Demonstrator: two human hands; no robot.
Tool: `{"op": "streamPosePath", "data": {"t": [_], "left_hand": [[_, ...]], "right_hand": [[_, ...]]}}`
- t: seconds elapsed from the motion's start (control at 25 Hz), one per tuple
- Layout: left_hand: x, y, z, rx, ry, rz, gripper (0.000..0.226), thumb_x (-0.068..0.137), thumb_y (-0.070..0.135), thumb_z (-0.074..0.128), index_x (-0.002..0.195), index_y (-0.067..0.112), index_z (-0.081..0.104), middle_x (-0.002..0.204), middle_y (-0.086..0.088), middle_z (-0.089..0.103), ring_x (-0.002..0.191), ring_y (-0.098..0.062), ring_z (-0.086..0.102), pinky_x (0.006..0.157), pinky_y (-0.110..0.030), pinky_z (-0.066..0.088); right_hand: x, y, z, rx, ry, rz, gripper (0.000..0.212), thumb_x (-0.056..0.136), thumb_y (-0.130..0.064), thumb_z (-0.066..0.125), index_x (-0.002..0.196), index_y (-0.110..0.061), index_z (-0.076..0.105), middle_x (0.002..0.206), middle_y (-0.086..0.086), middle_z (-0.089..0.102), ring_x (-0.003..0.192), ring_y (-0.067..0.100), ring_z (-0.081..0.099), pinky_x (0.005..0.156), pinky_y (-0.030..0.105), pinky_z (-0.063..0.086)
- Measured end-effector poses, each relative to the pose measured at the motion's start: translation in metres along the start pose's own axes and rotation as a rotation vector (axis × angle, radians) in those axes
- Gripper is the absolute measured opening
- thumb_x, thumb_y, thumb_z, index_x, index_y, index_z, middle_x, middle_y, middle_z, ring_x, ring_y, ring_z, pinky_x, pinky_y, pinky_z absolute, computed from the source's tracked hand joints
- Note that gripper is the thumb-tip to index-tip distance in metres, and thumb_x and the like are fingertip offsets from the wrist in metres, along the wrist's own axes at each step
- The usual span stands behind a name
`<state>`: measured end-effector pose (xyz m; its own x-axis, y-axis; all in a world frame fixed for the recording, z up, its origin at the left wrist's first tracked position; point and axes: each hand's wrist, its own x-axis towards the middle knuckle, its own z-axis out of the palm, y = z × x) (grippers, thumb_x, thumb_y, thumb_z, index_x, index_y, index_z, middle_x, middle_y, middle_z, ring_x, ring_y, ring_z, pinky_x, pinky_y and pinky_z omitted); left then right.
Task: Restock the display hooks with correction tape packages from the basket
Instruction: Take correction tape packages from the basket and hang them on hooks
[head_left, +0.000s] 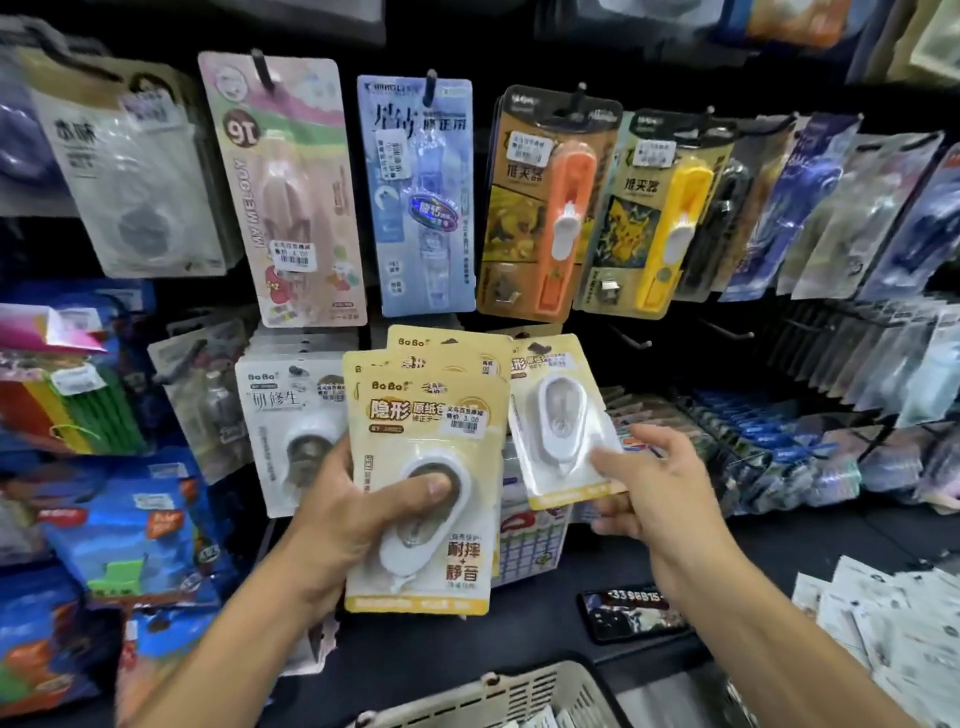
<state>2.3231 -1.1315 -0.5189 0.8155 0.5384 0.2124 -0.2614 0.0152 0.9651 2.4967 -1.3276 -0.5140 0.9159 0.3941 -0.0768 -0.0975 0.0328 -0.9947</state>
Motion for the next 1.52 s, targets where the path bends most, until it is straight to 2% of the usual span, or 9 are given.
{"op": "streamPosePath", "data": {"t": [0.12, 0.24, 0.36, 0.64, 0.84, 0.96, 1.16, 1.28, 1.52], "left_hand": [[-0.002, -0.003, 0.003, -0.05, -0.005, -0.015, 0.063, 0.043, 0.032, 0.088, 0.103, 0.023, 0.072, 0.103, -0.006, 0.08, 0.09, -0.026, 0.078, 0.069, -0.029, 0.062], [0.0, 0.001, 0.008, -0.091, -0.004, 0.014, 0.049, 0.047, 0.031, 0.088, 0.095, 0.032, 0.077, 0.101, -0.005, 0.08, 0.088, -0.023, 0.078, 0.066, -0.027, 0.061], [0.001, 0.001, 0.015, -0.099, 0.016, 0.034, 0.048, 0.05, 0.033, 0.09, 0.096, 0.036, 0.077, 0.104, -0.004, 0.08, 0.093, -0.024, 0.078, 0.069, -0.027, 0.061], [-0.006, 0.005, 0.013, -0.15, 0.042, 0.016, 0.072, 0.049, 0.038, 0.098, 0.115, 0.025, 0.072, 0.109, 0.002, 0.079, 0.098, -0.016, 0.077, 0.069, -0.019, 0.06], [-0.008, 0.004, 0.012, -0.134, 0.113, -0.008, 0.081, 0.047, 0.039, 0.094, 0.12, 0.022, 0.067, 0.109, 0.0, 0.079, 0.098, -0.019, 0.077, 0.069, -0.021, 0.06], [-0.008, 0.007, 0.009, -0.183, 0.171, -0.035, 0.079, 0.05, 0.035, 0.097, 0.122, 0.022, 0.066, 0.11, -0.006, 0.079, 0.095, -0.028, 0.078, 0.063, -0.035, 0.063], [-0.009, 0.01, 0.006, -0.211, 0.25, -0.044, 0.097, 0.046, 0.035, 0.099, 0.131, 0.012, 0.058, 0.11, -0.008, 0.078, 0.09, -0.029, 0.078, 0.061, -0.039, 0.063], [-0.012, 0.008, 0.012, -0.203, 0.184, -0.03, 0.081, 0.051, 0.026, 0.101, 0.122, 0.018, 0.064, 0.105, -0.007, 0.08, 0.085, -0.029, 0.079, 0.056, -0.039, 0.062], [-0.012, 0.005, 0.014, -0.227, 0.157, -0.001, 0.063, 0.057, 0.029, 0.086, 0.117, 0.021, 0.068, 0.103, -0.005, 0.08, 0.087, -0.028, 0.079, 0.059, -0.033, 0.062]], "right_hand": [[-0.012, 0.006, 0.009, -0.38, 0.017, -0.118, 0.034, 0.095, -0.035, 0.066, 0.122, -0.037, 0.045, 0.118, -0.006, 0.058, 0.09, 0.013, 0.067, 0.071, 0.041, 0.059], [-0.035, -0.003, 0.033, -0.376, -0.323, -0.426, 0.026, 0.087, -0.058, 0.062, 0.091, -0.031, 0.061, 0.088, -0.012, 0.063, 0.076, 0.004, 0.06, 0.068, 0.025, 0.048], [-0.045, 0.0, 0.049, -0.41, -0.483, -0.521, 0.031, 0.078, -0.056, 0.074, 0.078, -0.026, 0.07, 0.086, -0.007, 0.066, 0.078, 0.009, 0.065, 0.07, 0.026, 0.052], [-0.04, -0.002, 0.042, 0.139, -0.553, -0.103, 0.026, 0.086, -0.031, 0.073, 0.103, -0.013, 0.064, 0.099, 0.012, 0.076, 0.082, 0.019, 0.073, 0.068, 0.028, 0.058], [-0.029, -0.004, 0.031, 0.099, -0.382, -0.082, 0.014, 0.093, -0.022, 0.059, 0.09, -0.011, 0.05, 0.065, 0.006, 0.066, 0.046, 0.014, 0.057, 0.04, 0.025, 0.045], [-0.021, -0.006, 0.016, 0.056, -0.176, -0.213, 0.003, 0.102, -0.013, 0.055, 0.1, -0.015, 0.055, 0.07, 0.007, 0.067, 0.051, 0.018, 0.057, 0.043, 0.027, 0.044], [-0.015, 0.002, 0.006, -0.262, 0.121, -0.442, 0.031, 0.103, -0.011, 0.047, 0.087, -0.035, 0.06, 0.064, -0.015, 0.055, 0.053, 0.012, 0.04, 0.05, 0.031, 0.034], [-0.014, 0.0, 0.009, -0.339, 0.257, -0.481, 0.035, 0.102, -0.01, 0.044, 0.088, -0.036, 0.064, 0.068, -0.017, 0.06, 0.049, 0.005, 0.04, 0.051, 0.031, 0.036], [-0.016, -0.004, 0.009, -0.407, 0.191, -0.478, 0.034, 0.104, -0.012, 0.046, 0.091, -0.035, 0.068, 0.063, -0.021, 0.058, 0.046, 0.005, 0.039, 0.046, 0.022, 0.035]]}}
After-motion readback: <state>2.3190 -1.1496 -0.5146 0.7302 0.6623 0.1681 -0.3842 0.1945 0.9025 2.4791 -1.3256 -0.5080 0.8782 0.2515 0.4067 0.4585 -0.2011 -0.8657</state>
